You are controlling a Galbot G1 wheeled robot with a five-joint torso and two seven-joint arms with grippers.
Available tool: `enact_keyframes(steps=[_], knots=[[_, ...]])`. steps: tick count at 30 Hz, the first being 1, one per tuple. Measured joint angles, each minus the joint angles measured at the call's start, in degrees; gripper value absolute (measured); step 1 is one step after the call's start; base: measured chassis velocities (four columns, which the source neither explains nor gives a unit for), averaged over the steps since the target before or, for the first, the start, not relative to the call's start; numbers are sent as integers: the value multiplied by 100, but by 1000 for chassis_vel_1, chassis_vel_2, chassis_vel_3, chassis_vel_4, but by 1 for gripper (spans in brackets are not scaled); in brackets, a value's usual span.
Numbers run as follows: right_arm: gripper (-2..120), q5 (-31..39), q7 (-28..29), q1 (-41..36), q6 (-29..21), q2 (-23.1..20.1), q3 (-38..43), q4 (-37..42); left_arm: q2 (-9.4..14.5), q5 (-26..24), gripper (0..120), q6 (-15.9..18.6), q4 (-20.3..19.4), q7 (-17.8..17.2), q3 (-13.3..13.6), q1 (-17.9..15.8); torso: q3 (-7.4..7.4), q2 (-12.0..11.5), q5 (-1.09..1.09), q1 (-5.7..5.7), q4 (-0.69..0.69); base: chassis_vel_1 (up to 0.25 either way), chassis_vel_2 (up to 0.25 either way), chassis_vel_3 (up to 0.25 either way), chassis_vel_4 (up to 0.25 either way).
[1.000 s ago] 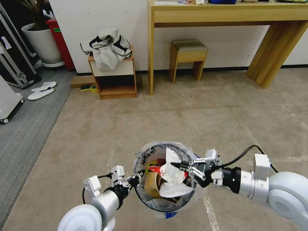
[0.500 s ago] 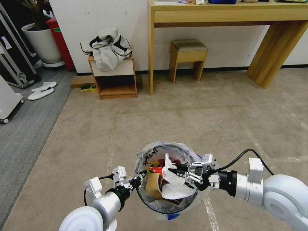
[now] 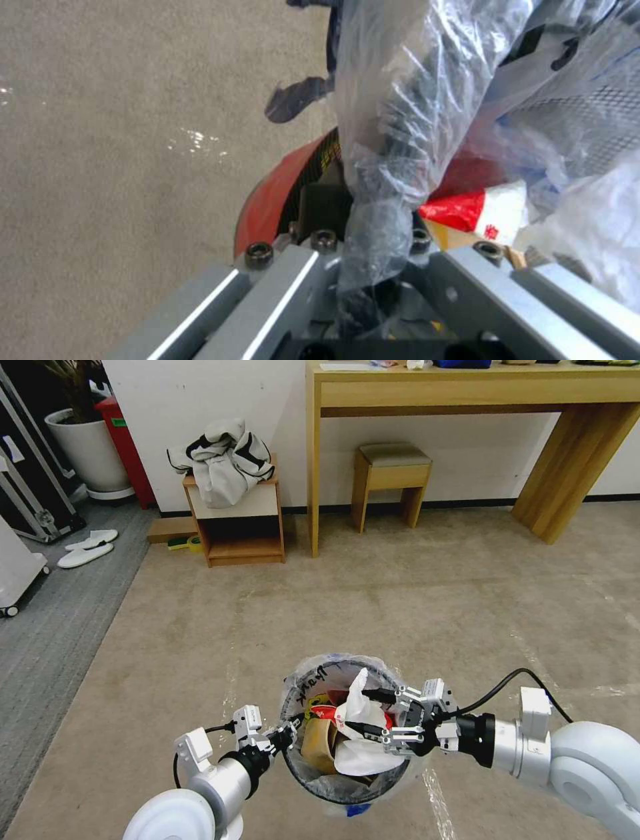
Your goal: Pick up the trash bin and place the garbage on the floor into it.
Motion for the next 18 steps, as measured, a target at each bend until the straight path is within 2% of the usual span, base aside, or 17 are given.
enact_keyframes(steps=[2,15,18], knots=[[98,22,-24,1,7,0,35,16,-32,25,1,-1,39,11,-1,-21,0,0,0,0,0,0,0,0,0],[100,136,-210,-19,9,-43,170,130,-71,69,1,-40,167,67,-91,-63,0,0,0,0,0,0,0,0,0],[100,145,-483,-27,-3,-120,292,164,-118,79,1,-46,185,71,-88,-82,0,0,0,0,0,0,0,0,0]])
